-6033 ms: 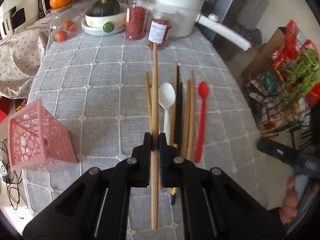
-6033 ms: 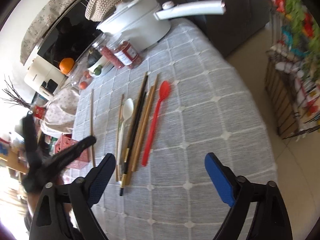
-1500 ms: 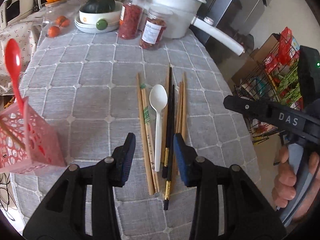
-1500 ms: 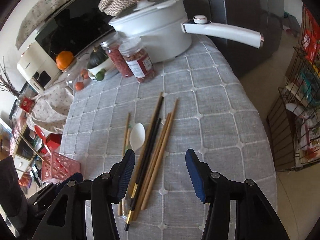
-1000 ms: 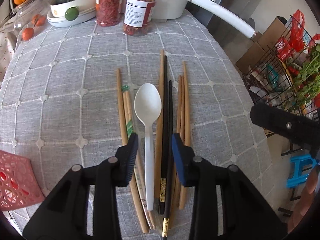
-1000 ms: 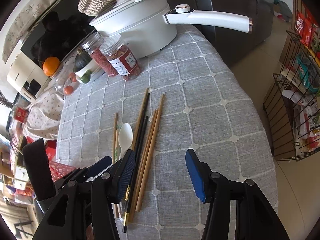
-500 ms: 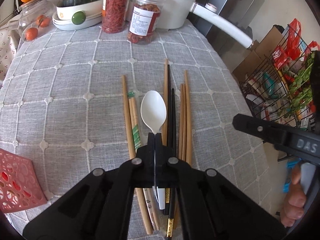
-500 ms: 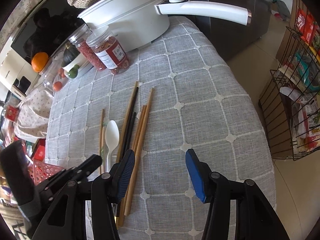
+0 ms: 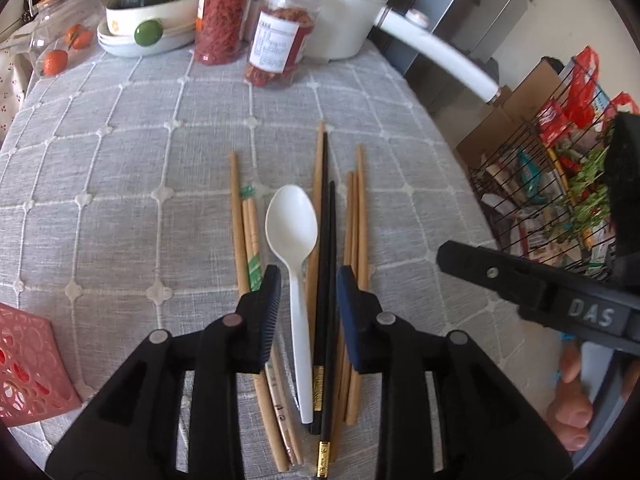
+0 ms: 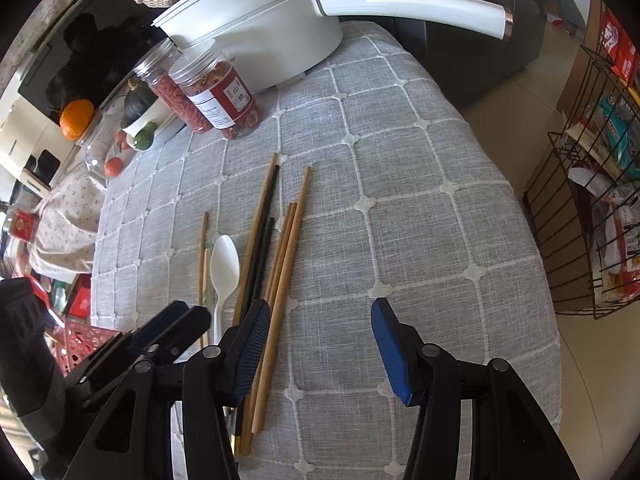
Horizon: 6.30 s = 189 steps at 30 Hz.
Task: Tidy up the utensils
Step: 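Grasp the white plastic spoon with the left tool while the right tool reaches toward the chopsticks, then grasp one wooden chopstick with the right tool while the left tool lifts the white spoon, then lower the white spoon into the pink holder with the left tool while the right tool carries its chopstick, then insert the chopstick into the pink holder with the right tool while the left tool releases the spoon, then grasp another wooden chopstick with the left tool while the right tool returns to the chopsticks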
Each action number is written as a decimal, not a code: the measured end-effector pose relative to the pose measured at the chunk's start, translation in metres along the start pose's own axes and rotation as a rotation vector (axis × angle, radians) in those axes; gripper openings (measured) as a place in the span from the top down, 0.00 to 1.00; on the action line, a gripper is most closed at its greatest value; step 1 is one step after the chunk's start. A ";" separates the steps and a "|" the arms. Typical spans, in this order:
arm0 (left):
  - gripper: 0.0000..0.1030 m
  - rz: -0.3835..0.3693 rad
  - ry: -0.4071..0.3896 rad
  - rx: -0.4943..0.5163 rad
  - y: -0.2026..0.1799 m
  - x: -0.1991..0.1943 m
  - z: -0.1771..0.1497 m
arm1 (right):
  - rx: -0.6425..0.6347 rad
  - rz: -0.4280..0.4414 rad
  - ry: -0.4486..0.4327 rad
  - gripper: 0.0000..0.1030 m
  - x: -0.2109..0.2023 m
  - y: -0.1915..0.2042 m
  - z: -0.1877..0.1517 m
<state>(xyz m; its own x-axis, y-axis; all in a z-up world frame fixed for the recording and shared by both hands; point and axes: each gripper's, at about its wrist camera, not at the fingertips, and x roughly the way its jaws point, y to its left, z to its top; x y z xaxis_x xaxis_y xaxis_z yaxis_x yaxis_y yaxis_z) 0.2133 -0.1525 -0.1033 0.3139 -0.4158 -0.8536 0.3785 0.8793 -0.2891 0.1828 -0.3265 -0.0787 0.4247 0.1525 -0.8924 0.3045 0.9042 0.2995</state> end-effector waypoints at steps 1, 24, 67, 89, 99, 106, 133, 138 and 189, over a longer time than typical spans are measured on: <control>0.71 0.009 0.007 0.003 -0.001 0.002 0.000 | 0.000 -0.001 0.002 0.48 0.001 0.000 0.000; 0.90 -0.126 -0.176 -0.040 0.013 -0.108 -0.018 | 0.050 0.194 0.152 0.77 0.062 0.003 0.015; 0.90 -0.007 -0.596 -0.007 0.044 -0.212 -0.041 | -0.255 0.212 -0.098 0.93 -0.020 0.077 -0.002; 0.90 0.144 -0.897 -0.143 0.122 -0.213 -0.055 | -0.440 0.467 -0.512 0.93 -0.109 0.144 -0.041; 0.90 0.242 -0.896 -0.074 0.118 -0.175 -0.076 | -0.464 0.498 -0.543 0.93 -0.105 0.159 -0.058; 0.90 0.288 -0.828 -0.061 0.123 -0.150 -0.088 | -0.475 0.502 -0.525 0.93 -0.097 0.167 -0.062; 0.58 0.112 -0.491 -0.525 0.213 -0.206 -0.088 | -0.422 0.487 -0.707 0.93 -0.075 0.265 -0.081; 0.58 0.089 -0.477 -0.528 0.213 -0.203 -0.087 | -0.430 0.423 -0.669 0.93 -0.046 0.270 -0.090; 0.50 0.108 0.057 -0.055 0.040 -0.005 -0.020 | -0.219 0.042 -0.081 0.54 -0.033 0.053 -0.021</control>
<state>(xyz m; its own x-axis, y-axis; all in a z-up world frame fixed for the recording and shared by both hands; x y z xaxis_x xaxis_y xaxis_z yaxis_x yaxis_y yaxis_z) 0.2092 -0.1108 -0.1197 0.2995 -0.3058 -0.9038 0.2969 0.9301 -0.2163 0.1669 -0.2752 -0.0410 0.5030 0.1671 -0.8480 0.0967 0.9641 0.2473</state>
